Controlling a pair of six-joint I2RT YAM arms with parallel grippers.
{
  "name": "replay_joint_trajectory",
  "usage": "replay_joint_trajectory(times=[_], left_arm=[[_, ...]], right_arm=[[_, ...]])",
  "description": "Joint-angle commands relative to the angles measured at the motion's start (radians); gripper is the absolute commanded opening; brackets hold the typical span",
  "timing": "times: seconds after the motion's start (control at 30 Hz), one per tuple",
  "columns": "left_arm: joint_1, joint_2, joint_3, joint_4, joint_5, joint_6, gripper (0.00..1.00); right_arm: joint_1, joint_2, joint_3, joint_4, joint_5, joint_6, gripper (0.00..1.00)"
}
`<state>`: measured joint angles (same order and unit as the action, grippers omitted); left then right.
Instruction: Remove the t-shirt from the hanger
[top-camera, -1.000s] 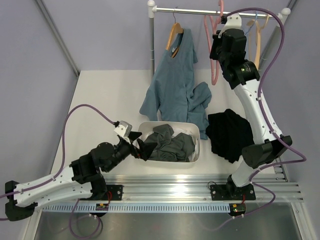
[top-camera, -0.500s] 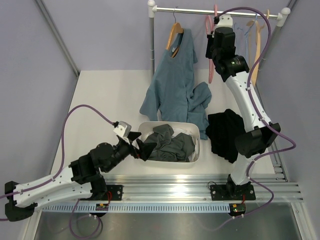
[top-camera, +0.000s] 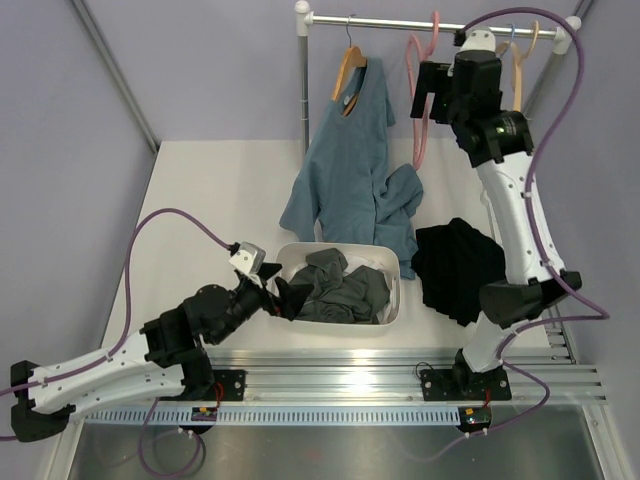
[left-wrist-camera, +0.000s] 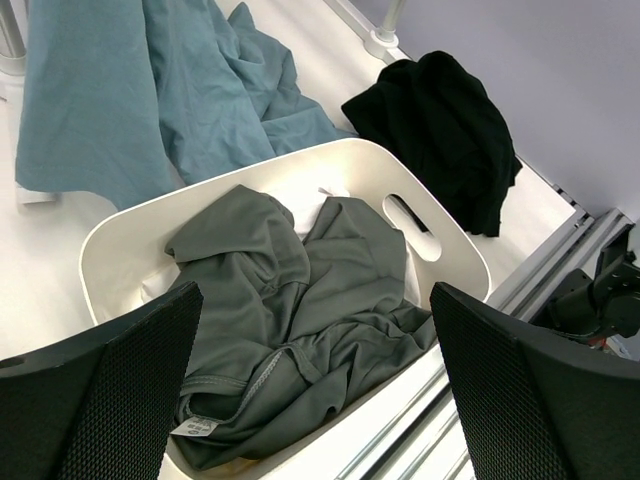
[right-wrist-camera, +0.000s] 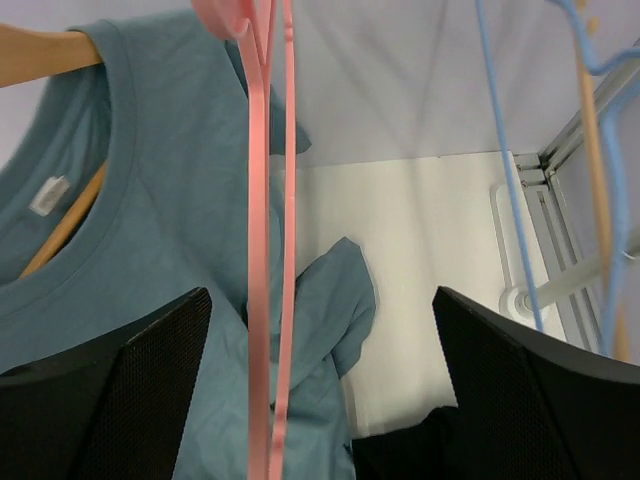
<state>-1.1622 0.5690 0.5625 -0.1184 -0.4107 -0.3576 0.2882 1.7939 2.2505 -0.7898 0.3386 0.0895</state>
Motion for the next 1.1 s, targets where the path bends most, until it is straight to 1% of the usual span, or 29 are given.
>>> replay_joint_trajectory(times=[0.0,0.1,0.17,0.2,0.23,0.27,0.3,0.37,0.4,0.47,0.5,0.53,0.57,0.63,0.67,0.73,0.77,0.83,0.9,0.97,1.0,1.07], left_arm=[[-0.002,0.0,-0.009,0.037,-0.046,0.02,0.99],[-0.002,-0.001,-0.013,0.051,-0.048,0.031,0.99],[-0.002,0.002,-0.019,0.056,-0.057,0.037,0.99],[-0.002,0.003,-0.024,0.065,-0.063,0.039,0.99],[-0.002,0.005,-0.03,0.074,-0.074,0.043,0.99],[-0.001,0.015,-0.035,0.085,-0.097,0.057,0.99],[-0.001,0.022,-0.033,0.091,-0.103,0.066,0.99],[-0.002,0.038,-0.027,0.094,-0.123,0.088,0.99],[-0.002,0.038,-0.026,0.094,-0.128,0.092,0.99],[-0.002,0.037,-0.029,0.094,-0.134,0.101,0.99],[-0.002,0.034,-0.029,0.094,-0.134,0.103,0.99],[-0.002,0.026,-0.03,0.092,-0.134,0.106,0.99],[-0.001,0.014,-0.035,0.094,-0.134,0.108,0.99],[-0.002,-0.001,-0.039,0.097,-0.134,0.114,0.99],[-0.001,-0.024,-0.05,0.1,-0.131,0.117,0.99],[-0.002,-0.05,-0.059,0.109,-0.12,0.121,0.99],[-0.002,-0.064,-0.065,0.114,-0.113,0.123,0.99],[-0.002,-0.112,-0.084,0.143,-0.073,0.129,0.99],[-0.002,-0.155,-0.107,0.163,-0.034,0.129,0.99],[-0.001,-0.173,-0.115,0.163,-0.027,0.126,0.99],[-0.002,-0.182,-0.115,0.161,-0.027,0.123,0.99],[-0.002,-0.182,-0.112,0.16,-0.025,0.121,0.99]], right_arm=[[-0.004,-0.203,0.02,-0.095,-0.058,0.051,0.99],[-0.004,-0.28,-0.003,-0.199,-0.105,0.11,1.0],[-0.004,-0.362,-0.078,-0.261,-0.156,0.154,0.99],[-0.004,-0.443,-0.127,-0.261,-0.156,0.161,1.0],[-0.004,-0.493,-0.263,-0.244,-0.154,0.179,0.99],[-0.003,-0.54,-0.341,-0.209,-0.132,0.184,0.99],[-0.004,-0.638,-0.474,-0.203,-0.121,0.212,1.0],[-0.004,-0.74,-0.604,-0.169,-0.108,0.254,0.99],[-0.004,-0.843,-0.731,-0.157,-0.107,0.307,0.99],[-0.004,-0.975,-0.846,-0.129,-0.086,0.364,1.0],[-0.004,-1.01,-0.946,-0.127,-0.072,0.413,1.0],[-0.003,-1.04,-0.992,-0.117,-0.038,0.435,1.0],[-0.004,-1.091,-1.084,-0.111,-0.027,0.469,1.0],[-0.004,-1.126,-1.169,-0.1,0.028,0.502,0.99],[-0.003,-1.157,-1.257,-0.091,0.049,0.538,1.0],[-0.003,-1.182,-1.348,-0.031,0.082,0.578,0.99],[-0.004,-1.2,-1.437,-0.005,0.089,0.617,0.99],[-0.004,-1.199,-1.55,0.082,0.105,0.653,1.0],[-0.004,-1.162,-1.591,0.151,0.161,0.673,0.99],[-0.003,-1.061,-1.6,0.179,0.236,0.694,1.0],[-0.004,-0.979,-1.596,0.207,0.258,0.694,0.99],[-0.009,-0.898,-1.56,0.231,0.283,0.704,0.99]])
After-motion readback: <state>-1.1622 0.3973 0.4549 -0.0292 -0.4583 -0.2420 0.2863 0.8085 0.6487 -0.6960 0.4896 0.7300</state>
